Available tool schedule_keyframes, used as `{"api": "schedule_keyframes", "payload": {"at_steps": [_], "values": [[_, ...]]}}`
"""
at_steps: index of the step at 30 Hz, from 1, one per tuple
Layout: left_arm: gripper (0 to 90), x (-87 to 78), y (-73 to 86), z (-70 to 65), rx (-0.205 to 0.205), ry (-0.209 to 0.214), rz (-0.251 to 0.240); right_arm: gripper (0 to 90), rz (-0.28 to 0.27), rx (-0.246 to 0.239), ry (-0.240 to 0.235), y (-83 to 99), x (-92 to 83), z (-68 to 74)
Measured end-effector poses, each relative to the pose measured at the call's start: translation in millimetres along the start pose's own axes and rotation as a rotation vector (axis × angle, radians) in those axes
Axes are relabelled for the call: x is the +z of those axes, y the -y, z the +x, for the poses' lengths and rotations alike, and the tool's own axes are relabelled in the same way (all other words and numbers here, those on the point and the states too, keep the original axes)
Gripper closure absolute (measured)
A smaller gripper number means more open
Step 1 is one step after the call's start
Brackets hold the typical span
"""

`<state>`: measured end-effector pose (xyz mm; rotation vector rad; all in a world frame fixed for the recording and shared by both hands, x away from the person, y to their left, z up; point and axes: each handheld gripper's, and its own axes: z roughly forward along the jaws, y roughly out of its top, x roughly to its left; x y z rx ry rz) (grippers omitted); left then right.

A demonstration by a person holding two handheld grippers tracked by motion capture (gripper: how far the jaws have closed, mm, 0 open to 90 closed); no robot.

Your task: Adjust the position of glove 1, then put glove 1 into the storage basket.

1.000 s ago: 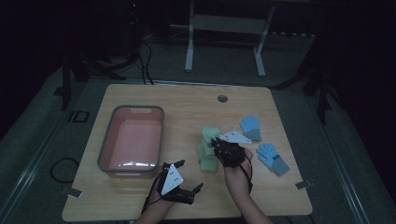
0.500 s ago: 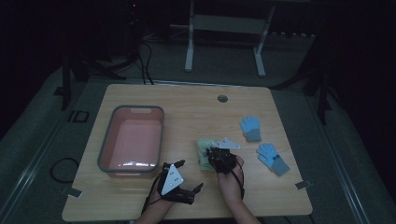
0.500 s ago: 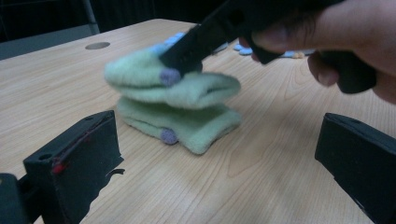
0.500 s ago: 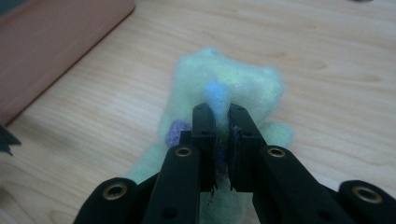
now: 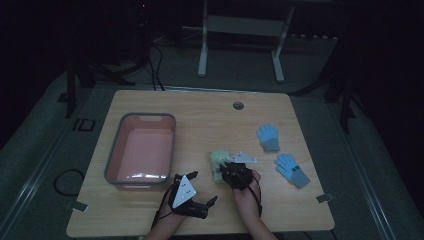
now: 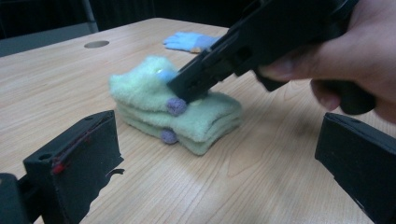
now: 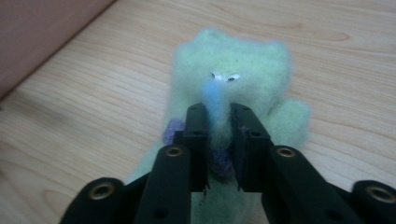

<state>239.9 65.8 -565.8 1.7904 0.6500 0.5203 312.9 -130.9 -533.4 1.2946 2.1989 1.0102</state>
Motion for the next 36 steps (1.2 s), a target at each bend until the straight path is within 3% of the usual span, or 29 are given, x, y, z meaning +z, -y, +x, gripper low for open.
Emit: {"api": "schedule_keyframes", "payload": {"at_steps": [3,6,7,9,10,11,13,15,16,18,24,26,30,33,36], "values": [[0.2,-0.3,0.2,-0.2,-0.002,-0.008,-0.008,67.2,-0.005,-0.012,-0.020,-1.7,-6.7,-3.5],[0.2,-0.2,-0.2,-1.1,0.009,-0.074,0.008,52.1,-0.028,-0.063,-0.051,-6.8,-17.5,-9.4],[0.2,-0.2,-0.9,-0.8,0.014,-0.079,0.013,52.1,-0.028,-0.063,-0.051,-6.8,-17.5,-9.4],[0.2,-0.3,-2.1,-0.4,0.011,-0.085,0.023,43.3,-0.048,-0.081,-0.101,-9.7,-22.1,-15.5],[0.2,-0.2,-2.3,-0.2,0.002,-0.078,0.023,41.3,-0.045,-0.082,-0.108,-11.2,-23.2,-18.7],[0.2,0.6,-2.4,-0.1,-0.011,-0.061,0.030,37.1,-0.054,-0.065,-0.159,-14.0,-24.8,-26.8],[0.2,3.1,-4.5,0.2,-0.041,0.003,0.090,35.3,-0.063,-0.061,-0.157,-15.1,-25.9,-30.2],[0.2,4.3,-6.5,-2.2,-0.037,0.028,0.108,25.9,-0.069,-0.064,-0.185,-17.9,-26.7,-35.9],[0.2,4.1,-7.7,-3.2,-0.031,0.039,0.106,16.6,-0.077,-0.086,-0.210,-19.6,-27.8,-40.4],[0.2,3.4,-10.6,-4.0,-0.038,0.067,0.100,14.0,-0.070,-0.103,-0.232,-20.1,-27.9,-42.6],[0.2,-1.2,-18.7,-8.3,-0.031,0.111,0.112,14.0,-0.047,-0.114,-0.270,-17.1,-30.5,-56.4],[0.2,-2.5,-21.5,-10.1,-0.017,0.131,0.102,14.4,-0.063,-0.131,-0.258,-15.9,-30.6,-60.8],[0.2,2.8,-24.3,-6.3,-0.001,0.161,0.129,14.0,-0.054,-0.226,-0.252,-17.3,-26.4,-66.3],[0.2,8.4,-24.7,-3.2,0.017,0.194,0.157,14.1,0.003,-0.213,-0.292,-22.7,-25.0,-69.3],[0.2,15.2,-26.9,-0.7,0.034,0.225,0.196,12.3,-0.003,-0.191,-0.299,-28.4,-24.7,-70.8]]}}
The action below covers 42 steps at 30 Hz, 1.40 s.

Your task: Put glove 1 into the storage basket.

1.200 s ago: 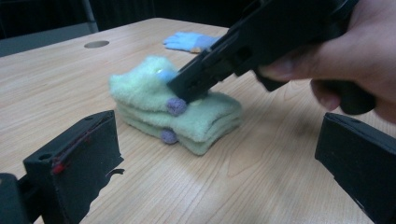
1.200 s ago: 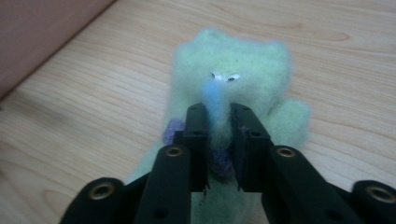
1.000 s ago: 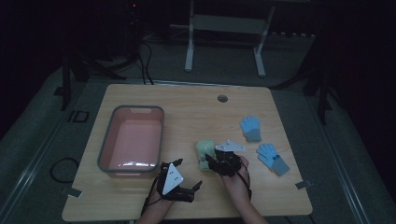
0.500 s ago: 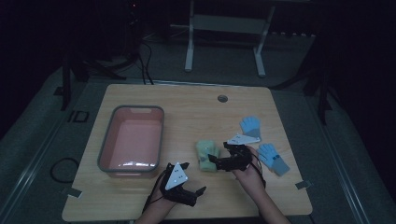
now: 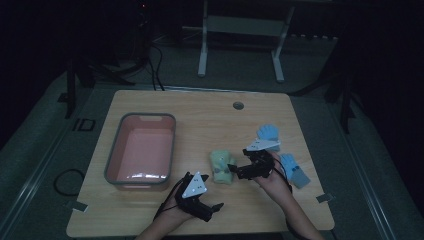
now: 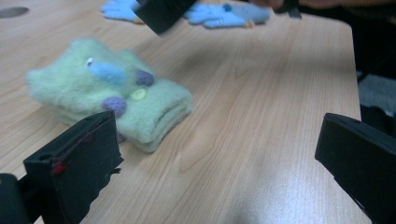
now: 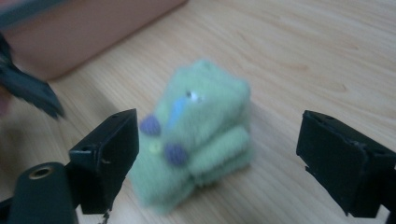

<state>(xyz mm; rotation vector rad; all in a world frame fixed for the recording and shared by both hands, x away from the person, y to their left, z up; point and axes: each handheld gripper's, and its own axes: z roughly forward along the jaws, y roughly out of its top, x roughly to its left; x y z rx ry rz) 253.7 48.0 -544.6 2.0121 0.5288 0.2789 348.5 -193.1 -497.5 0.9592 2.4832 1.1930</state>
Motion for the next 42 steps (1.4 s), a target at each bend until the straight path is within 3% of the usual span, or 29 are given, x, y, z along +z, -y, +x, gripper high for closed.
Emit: {"api": "schedule_keyframes", "payload": {"at_steps": [2,4,6,7,9,11,13,16,18,20,27,29,37,42], "values": [[0.2,4.7,-2.8,2.3,0.009,0.015,0.022,11.8,-0.015,0.014,-0.028,-3.7,0.1,-1.9],[0.2,8.8,-5.8,4.6,0.036,0.017,0.032,14.4,-0.002,-0.010,-0.028,-7.4,1.2,-1.9],[0.2,13.1,-9.4,6.5,0.047,0.023,0.036,32.1,0.002,-0.029,-0.014,-11.3,2.3,-3.6],[0.2,15.1,-11.3,6.8,0.065,0.018,0.037,36.2,0.007,-0.042,-0.017,-13.3,3.3,-5.1],[8.5,18.6,-14.8,8.4,0.091,0.019,0.033,55.9,0.015,-0.053,-0.032,-17.3,6.4,-8.2],[18.8,22.4,-17.8,11.9,0.122,0.033,0.048,68.1,0.026,-0.036,-0.023,-21.7,11.6,-11.8],[32.9,24.9,-20.9,14.6,0.174,0.029,0.051,68.8,0.037,-0.049,-0.024,-26.3,18.1,-13.5],[40.3,31.1,-25.9,18.2,0.217,0.011,0.067,60.2,0.032,-0.040,-0.062,-33.1,27.1,-16.2],[40.4,35.8,-27.6,20.3,0.238,0.005,0.078,54.1,0.045,-0.035,-0.093,-35.8,34.9,-18.3],[40.5,39.2,-27.7,22.8,0.261,-0.006,0.094,47.6,0.059,-0.031,-0.095,-36.2,42.2,-21.3],[40.6,50.8,-17.7,28.6,0.322,-0.011,0.155,38.6,0.108,0.051,-0.168,-25.2,61.9,-37.2],[40.6,51.7,-16.1,29.3,0.321,-0.016,0.157,36.5,0.124,0.069,-0.186,-20.7,67.3,-39.9],[47.5,58.7,-10.0,27.6,0.400,-0.085,0.190,35.6,0.205,0.093,-0.226,-11.4,82.3,-40.8],[57.1,61.2,-10.0,26.9,0.412,-0.128,0.197,47.5,0.207,0.115,-0.271,-9.4,85.3,-41.7]]}}
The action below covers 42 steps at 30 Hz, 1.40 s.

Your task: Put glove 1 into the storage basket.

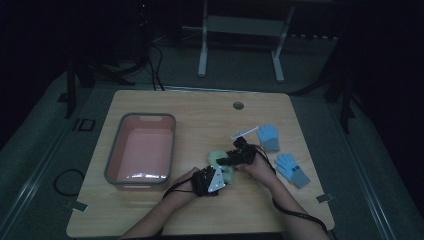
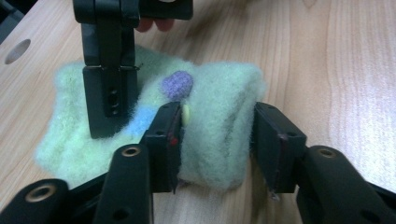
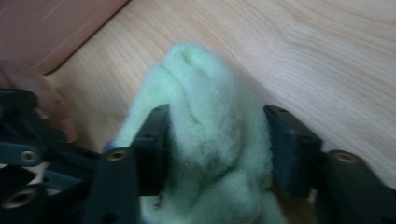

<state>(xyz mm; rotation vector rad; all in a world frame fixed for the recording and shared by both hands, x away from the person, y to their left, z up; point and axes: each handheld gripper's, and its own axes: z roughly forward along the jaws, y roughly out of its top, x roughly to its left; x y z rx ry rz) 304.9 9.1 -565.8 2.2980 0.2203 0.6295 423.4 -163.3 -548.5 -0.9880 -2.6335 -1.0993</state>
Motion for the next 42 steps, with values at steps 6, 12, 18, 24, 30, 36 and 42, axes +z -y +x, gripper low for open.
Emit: {"api": "schedule_keyframes", "payload": {"at_steps": [6,12,18,24,30,36,42], "values": [[70.7,-1.6,-5.0,5.1,-0.048,0.016,0.018,64.5,-0.008,0.008,-0.035,0.9,-2.9,1.5],[74.2,-9.3,-13.5,12.0,-0.067,0.036,0.047,69.0,-0.024,0.006,-0.027,-2.3,-10.6,6.7],[74.3,-25.1,-23.8,19.1,-0.067,0.031,0.049,69.3,-0.050,-0.005,-0.038,-9.6,-21.0,13.9],[74.2,-46.3,-35.3,25.9,-0.032,-0.017,0.045,69.3,-0.082,-0.033,-0.028,-23.3,-32.7,25.9],[74.2,-67.9,-41.4,37.5,-0.026,-0.029,0.049,69.4,-0.097,-0.070,-0.020,-42.6,-41.8,40.5],[74.2,-87.7,-44.0,44.8,0.009,-0.046,0.073,69.8,-0.111,-0.094,-0.038,-60.5,-43.3,55.0],[74.2,-107.5,-42.0,49.4,0.044,-0.087,0.093,69.9,-0.119,-0.116,-0.065,-78.8,-41.7,67.8]]}}
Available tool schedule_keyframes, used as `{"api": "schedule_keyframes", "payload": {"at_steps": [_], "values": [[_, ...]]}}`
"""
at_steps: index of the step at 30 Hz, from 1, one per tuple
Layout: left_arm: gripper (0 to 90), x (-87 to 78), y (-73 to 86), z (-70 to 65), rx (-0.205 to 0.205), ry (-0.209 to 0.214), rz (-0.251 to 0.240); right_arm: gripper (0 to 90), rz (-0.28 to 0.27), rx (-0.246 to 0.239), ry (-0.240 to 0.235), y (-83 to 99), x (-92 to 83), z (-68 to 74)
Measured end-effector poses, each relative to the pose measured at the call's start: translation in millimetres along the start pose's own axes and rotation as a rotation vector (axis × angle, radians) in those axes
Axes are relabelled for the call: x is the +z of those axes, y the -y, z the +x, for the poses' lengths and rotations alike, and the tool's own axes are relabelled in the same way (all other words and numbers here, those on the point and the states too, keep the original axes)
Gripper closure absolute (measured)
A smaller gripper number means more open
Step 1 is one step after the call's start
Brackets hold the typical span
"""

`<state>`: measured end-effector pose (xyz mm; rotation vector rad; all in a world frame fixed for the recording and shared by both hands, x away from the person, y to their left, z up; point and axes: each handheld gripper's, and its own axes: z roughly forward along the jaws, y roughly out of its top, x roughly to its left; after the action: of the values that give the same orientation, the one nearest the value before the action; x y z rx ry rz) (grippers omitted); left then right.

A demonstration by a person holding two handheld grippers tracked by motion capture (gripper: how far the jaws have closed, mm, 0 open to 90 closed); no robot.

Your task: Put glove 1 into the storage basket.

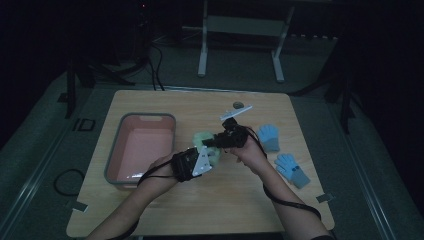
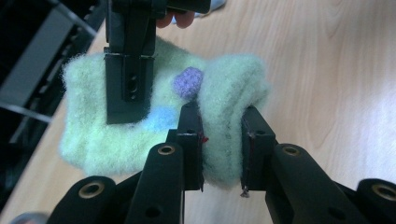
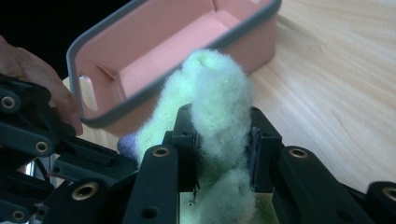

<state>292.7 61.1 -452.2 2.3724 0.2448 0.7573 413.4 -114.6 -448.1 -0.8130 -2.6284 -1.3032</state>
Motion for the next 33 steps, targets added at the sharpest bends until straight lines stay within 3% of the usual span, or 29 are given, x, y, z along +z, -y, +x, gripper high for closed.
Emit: {"api": "schedule_keyframes", "payload": {"at_steps": [9,20,33], "values": [[74.3,-23.0,13.5,10.7,-0.013,-0.034,0.024,70.1,0.001,-0.025,-0.029,-26.7,14.2,15.8],[74.3,-48.6,35.8,22.4,-0.035,-0.073,0.072,70.2,0.012,-0.054,-0.065,-57.1,43.6,33.3],[74.2,-75.5,74.6,28.3,-0.078,-0.105,0.132,70.2,0.050,-0.115,-0.083,-85.3,90.5,63.3]]}}
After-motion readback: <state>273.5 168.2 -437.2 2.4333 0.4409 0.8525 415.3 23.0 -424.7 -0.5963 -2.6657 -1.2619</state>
